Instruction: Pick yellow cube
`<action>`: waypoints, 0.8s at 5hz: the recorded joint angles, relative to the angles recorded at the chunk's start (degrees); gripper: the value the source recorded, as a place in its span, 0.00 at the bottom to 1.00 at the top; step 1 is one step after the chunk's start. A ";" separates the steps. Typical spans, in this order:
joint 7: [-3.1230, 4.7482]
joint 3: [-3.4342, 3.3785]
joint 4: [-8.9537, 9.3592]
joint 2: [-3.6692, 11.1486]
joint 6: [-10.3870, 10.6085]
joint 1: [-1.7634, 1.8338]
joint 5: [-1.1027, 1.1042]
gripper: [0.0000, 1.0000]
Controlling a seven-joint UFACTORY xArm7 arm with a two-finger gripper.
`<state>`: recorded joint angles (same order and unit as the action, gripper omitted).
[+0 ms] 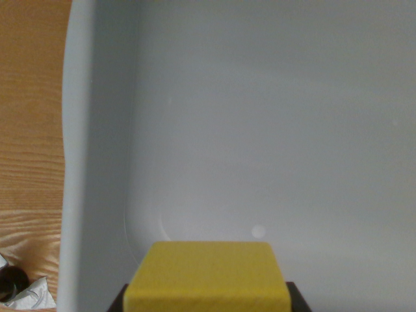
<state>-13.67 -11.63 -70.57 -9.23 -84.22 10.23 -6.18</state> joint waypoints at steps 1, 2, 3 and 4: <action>0.00 0.00 0.00 0.00 0.00 0.00 0.00 1.00; 0.00 0.01 -0.31 -0.25 -0.56 -0.01 -0.03 1.00; 0.00 0.01 -0.31 -0.25 -0.56 -0.01 -0.03 1.00; 0.00 0.01 -0.42 -0.33 -0.74 -0.02 -0.05 1.00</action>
